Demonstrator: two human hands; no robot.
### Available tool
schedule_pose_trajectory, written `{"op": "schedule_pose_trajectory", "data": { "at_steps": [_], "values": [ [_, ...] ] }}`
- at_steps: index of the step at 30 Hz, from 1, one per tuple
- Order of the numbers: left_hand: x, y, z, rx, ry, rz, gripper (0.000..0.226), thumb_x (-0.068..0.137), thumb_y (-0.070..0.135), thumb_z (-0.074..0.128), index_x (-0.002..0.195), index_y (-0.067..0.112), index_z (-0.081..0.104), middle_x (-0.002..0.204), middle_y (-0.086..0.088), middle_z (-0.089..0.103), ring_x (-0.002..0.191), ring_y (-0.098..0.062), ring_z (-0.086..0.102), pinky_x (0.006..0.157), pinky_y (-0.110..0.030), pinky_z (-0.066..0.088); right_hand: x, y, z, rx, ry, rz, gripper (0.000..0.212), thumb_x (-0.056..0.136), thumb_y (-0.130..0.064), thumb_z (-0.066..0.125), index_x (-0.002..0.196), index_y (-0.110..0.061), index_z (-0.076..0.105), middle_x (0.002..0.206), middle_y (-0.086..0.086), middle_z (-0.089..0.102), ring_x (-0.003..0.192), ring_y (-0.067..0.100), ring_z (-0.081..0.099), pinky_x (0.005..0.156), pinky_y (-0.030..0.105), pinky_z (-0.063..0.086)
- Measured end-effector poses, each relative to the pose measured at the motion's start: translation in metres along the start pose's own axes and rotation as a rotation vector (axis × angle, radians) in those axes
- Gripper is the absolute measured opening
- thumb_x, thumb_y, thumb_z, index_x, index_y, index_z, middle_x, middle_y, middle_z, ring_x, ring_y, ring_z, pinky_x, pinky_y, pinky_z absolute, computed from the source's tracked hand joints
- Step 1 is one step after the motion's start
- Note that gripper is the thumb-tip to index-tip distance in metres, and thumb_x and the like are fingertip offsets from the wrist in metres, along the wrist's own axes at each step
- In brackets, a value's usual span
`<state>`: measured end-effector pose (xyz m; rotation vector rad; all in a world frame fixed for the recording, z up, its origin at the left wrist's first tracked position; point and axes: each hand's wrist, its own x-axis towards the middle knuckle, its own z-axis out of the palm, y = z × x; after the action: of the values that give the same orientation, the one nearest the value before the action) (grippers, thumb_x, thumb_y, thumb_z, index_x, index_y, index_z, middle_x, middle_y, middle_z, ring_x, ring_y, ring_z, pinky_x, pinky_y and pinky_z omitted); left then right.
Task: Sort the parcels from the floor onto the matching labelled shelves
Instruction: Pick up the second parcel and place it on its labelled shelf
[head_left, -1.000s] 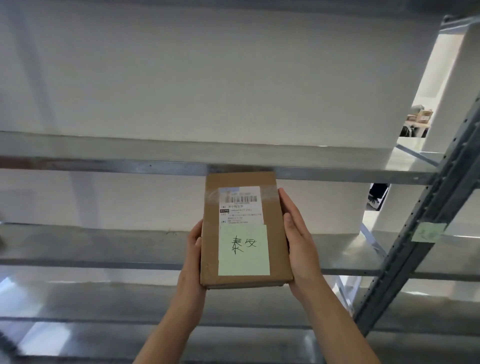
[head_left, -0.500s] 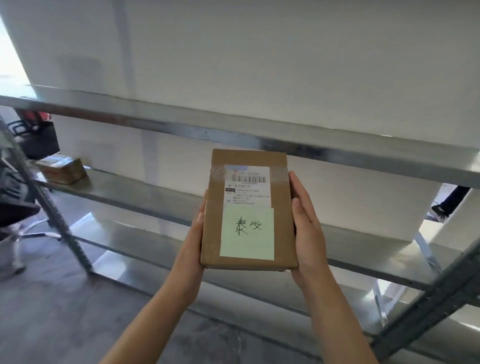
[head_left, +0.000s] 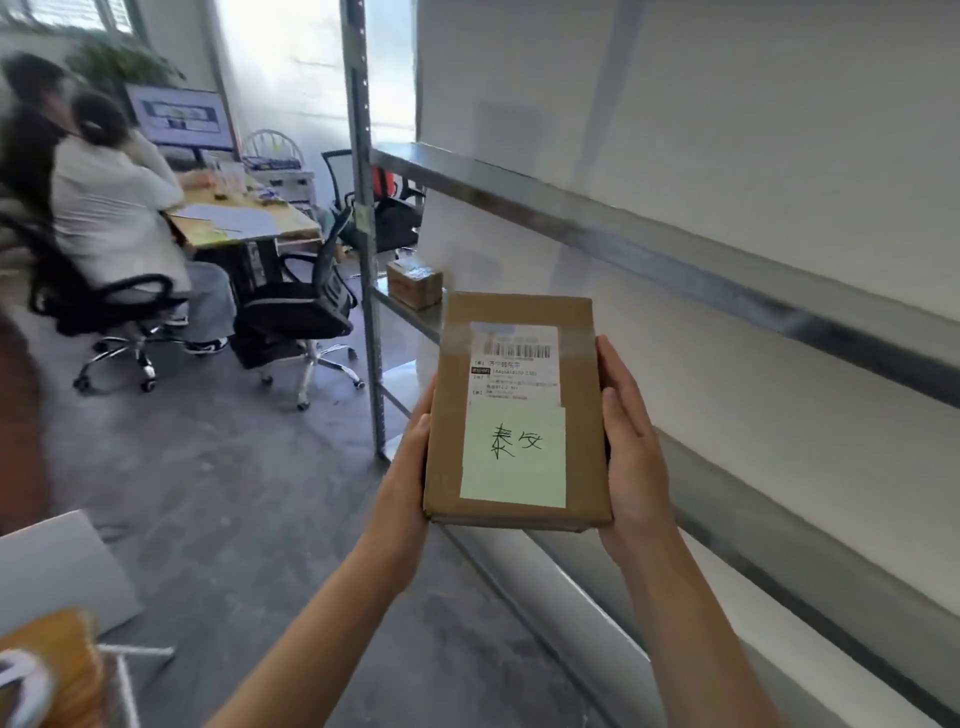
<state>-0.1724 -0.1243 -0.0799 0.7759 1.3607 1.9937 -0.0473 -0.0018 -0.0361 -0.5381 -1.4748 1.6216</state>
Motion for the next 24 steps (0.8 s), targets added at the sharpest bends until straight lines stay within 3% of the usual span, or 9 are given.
{"op": "schedule_pose_trajectory", "data": {
  "at_steps": [3, 5, 8, 13, 16, 21, 24],
  "values": [
    [0.001, 0.009, -0.046, 0.009, 0.109, 0.008, 0.050, 0.100, 0.048, 0.039, 0.148, 0.036, 0.046, 0.146, 0.009, 0.059, 0.130, -0.006, 0.057, 0.099, -0.026, 0.050, 0.012, 0.016, 0.047, 0.009, -0.098, 0.039, 0.039, 0.107, -0.030, 0.037, 0.140, -0.046, 0.050, 0.137, -0.014, 0.061, 0.123, 0.016, 0.062, 0.101, 0.046, 0.051],
    [0.003, 0.018, -0.071, 0.009, 0.156, 0.018, 0.047, 0.099, 0.052, 0.040, 0.145, 0.046, 0.047, 0.145, 0.015, 0.059, 0.131, -0.005, 0.057, 0.106, -0.035, 0.045, 0.021, 0.024, 0.075, 0.005, -0.145, 0.041, 0.039, 0.107, -0.029, 0.037, 0.140, -0.045, 0.050, 0.135, -0.016, 0.063, 0.122, 0.015, 0.063, 0.102, 0.047, 0.049],
    [0.008, 0.033, -0.104, 0.016, 0.203, 0.054, 0.054, 0.095, 0.055, 0.040, 0.149, 0.050, 0.037, 0.147, 0.023, 0.054, 0.128, 0.002, 0.057, 0.106, -0.035, 0.045, 0.033, 0.036, 0.116, 0.001, -0.209, 0.038, 0.040, 0.108, -0.026, 0.035, 0.142, -0.042, 0.049, 0.129, -0.020, 0.065, 0.118, 0.012, 0.064, 0.095, 0.036, 0.052],
    [0.019, 0.048, -0.160, 0.027, 0.250, 0.110, 0.054, 0.100, 0.048, 0.032, 0.154, 0.049, 0.028, 0.151, 0.027, 0.047, 0.130, 0.008, 0.053, 0.098, -0.024, 0.045, 0.047, 0.052, 0.177, 0.030, -0.294, 0.062, 0.040, 0.107, -0.027, 0.036, 0.138, -0.048, 0.051, 0.141, -0.011, 0.058, 0.126, 0.018, 0.060, 0.106, 0.050, 0.047],
    [0.023, 0.053, -0.194, 0.016, 0.290, 0.125, 0.051, 0.102, 0.051, 0.036, 0.152, 0.054, 0.028, 0.150, 0.030, 0.048, 0.130, 0.005, 0.054, 0.105, -0.033, 0.045, 0.053, 0.062, 0.215, 0.035, -0.330, 0.070, 0.040, 0.108, -0.026, 0.036, 0.136, -0.049, 0.053, 0.142, -0.009, 0.058, 0.127, 0.020, 0.059, 0.108, 0.052, 0.045],
    [0.023, 0.057, -0.256, 0.019, 0.385, 0.132, 0.050, 0.096, 0.054, 0.034, 0.146, 0.059, 0.036, 0.156, 0.011, 0.048, 0.139, -0.018, 0.051, 0.112, -0.052, 0.042, 0.053, 0.085, 0.276, 0.017, -0.395, 0.084, 0.040, 0.107, -0.025, 0.036, 0.135, -0.047, 0.054, 0.143, -0.010, 0.057, 0.130, 0.019, 0.056, 0.110, 0.051, 0.043],
    [0.022, 0.058, -0.283, 0.006, 0.441, 0.098, 0.043, 0.103, 0.054, 0.031, 0.144, 0.060, 0.038, 0.154, 0.007, 0.051, 0.136, -0.020, 0.054, 0.111, -0.054, 0.043, 0.052, 0.094, 0.306, 0.026, -0.420, 0.120, 0.040, 0.107, -0.023, 0.037, 0.134, -0.046, 0.057, 0.135, -0.014, 0.063, 0.122, 0.015, 0.063, 0.106, 0.049, 0.048]
  ]
}}
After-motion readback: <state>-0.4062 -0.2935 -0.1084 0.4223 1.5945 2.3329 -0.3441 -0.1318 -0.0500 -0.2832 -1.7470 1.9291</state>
